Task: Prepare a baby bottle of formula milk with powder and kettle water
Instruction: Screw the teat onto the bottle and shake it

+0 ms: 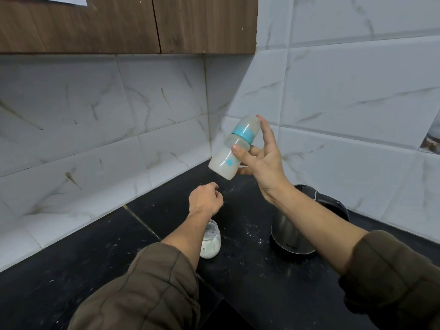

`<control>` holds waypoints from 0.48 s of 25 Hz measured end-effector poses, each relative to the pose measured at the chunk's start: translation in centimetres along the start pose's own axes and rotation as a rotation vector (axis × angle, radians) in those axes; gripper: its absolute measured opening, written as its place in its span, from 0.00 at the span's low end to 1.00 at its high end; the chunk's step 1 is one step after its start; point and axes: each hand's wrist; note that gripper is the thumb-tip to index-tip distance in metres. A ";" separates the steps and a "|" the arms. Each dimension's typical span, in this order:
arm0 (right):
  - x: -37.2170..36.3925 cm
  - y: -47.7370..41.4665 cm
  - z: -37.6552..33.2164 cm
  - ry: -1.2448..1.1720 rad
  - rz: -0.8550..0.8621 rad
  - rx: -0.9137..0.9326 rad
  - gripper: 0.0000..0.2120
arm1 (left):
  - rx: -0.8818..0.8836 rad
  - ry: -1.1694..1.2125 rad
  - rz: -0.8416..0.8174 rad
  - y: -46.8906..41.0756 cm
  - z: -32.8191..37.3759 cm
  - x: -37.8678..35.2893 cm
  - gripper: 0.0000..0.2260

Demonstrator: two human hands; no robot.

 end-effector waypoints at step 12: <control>0.4 -0.3 -0.8 -0.032 0.016 0.001 0.43 | -0.019 -0.011 0.004 0.4 0.2 0.3 0.15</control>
Point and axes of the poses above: each hand's wrist, its own y-axis away from the middle knuckle, its own x-axis out of the back of the hand, z = x × y, and after that the axes turned 13 degrees about x, right-handed
